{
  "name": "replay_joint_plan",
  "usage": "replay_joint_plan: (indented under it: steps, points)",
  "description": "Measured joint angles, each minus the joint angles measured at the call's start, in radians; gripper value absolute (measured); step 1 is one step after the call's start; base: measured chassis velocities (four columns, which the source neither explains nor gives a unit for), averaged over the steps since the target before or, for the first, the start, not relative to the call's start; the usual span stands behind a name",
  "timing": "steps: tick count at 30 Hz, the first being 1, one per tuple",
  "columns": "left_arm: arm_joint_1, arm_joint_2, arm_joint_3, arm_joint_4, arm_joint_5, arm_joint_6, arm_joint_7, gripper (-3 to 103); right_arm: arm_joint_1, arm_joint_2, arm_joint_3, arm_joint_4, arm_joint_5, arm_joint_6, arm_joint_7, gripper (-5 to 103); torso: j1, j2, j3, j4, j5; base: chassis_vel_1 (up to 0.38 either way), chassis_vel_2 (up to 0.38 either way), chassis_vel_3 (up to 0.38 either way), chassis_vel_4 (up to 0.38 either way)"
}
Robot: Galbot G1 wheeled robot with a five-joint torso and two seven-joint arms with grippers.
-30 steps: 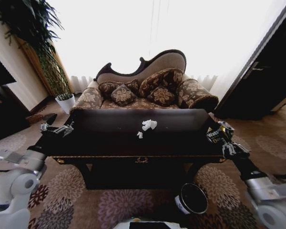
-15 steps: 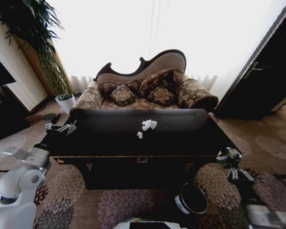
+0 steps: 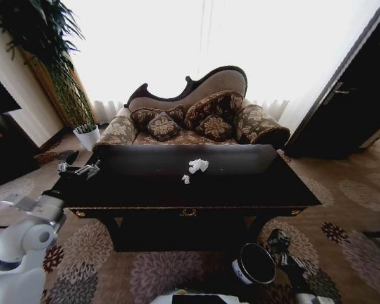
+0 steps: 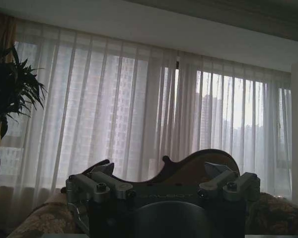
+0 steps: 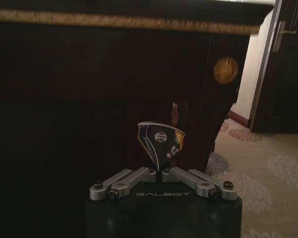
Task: Move to the front of the table and place the trash on the table into the trash bin.
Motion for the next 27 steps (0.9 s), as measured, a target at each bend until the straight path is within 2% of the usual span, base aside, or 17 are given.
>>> replay_joint_plan:
  steps: [1, 11, 15, 19, 27]
  points:
    - [0.0, 0.0, 0.0, 0.0, 0.0, 0.0, 0.0, 100, 0.0, 0.0, 0.0, 0.0, 0.0, 0.0, 0.0, 0, 0.0, 0.0, 0.0, 0.0, 0.0, 0.0, 0.0, 0.0, 0.0]
    - [0.054, 0.025, -0.11, -0.044, -0.04, 0.01, -0.005, 100, 0.239, -0.11, -0.175, -0.386, -0.085, -0.003, 0.011, 0, 0.0, 0.0, 0.0, 0.0002, 0.0002, 0.0, 0.0, 0.0, 0.0]
    - [0.071, 0.027, -0.135, -0.054, -0.044, 0.011, -0.005, 100, 0.29, -0.128, -0.203, -0.467, -0.106, 0.003, 0.018, 0, 0.0, 0.0, 0.0, 0.0, 0.0002, 0.0, 0.0, 0.0, 0.0]
    - [0.096, 0.029, -0.166, -0.059, -0.045, 0.011, -0.005, 100, 0.372, -0.165, -0.255, -0.604, -0.161, 0.016, 0.051, 0, 0.0, 0.0, 0.0, 0.0, 0.0001, 0.0, 0.0, 0.0, 0.0]
    - [0.133, 0.018, -0.19, -0.076, -0.033, 0.01, -0.002, 100, 0.489, -0.212, -0.337, -0.749, -0.169, -0.021, 0.117, 0, 0.0, 0.0, 0.0, 0.0001, 0.0002, 0.0, 0.0, 0.0, 0.0]
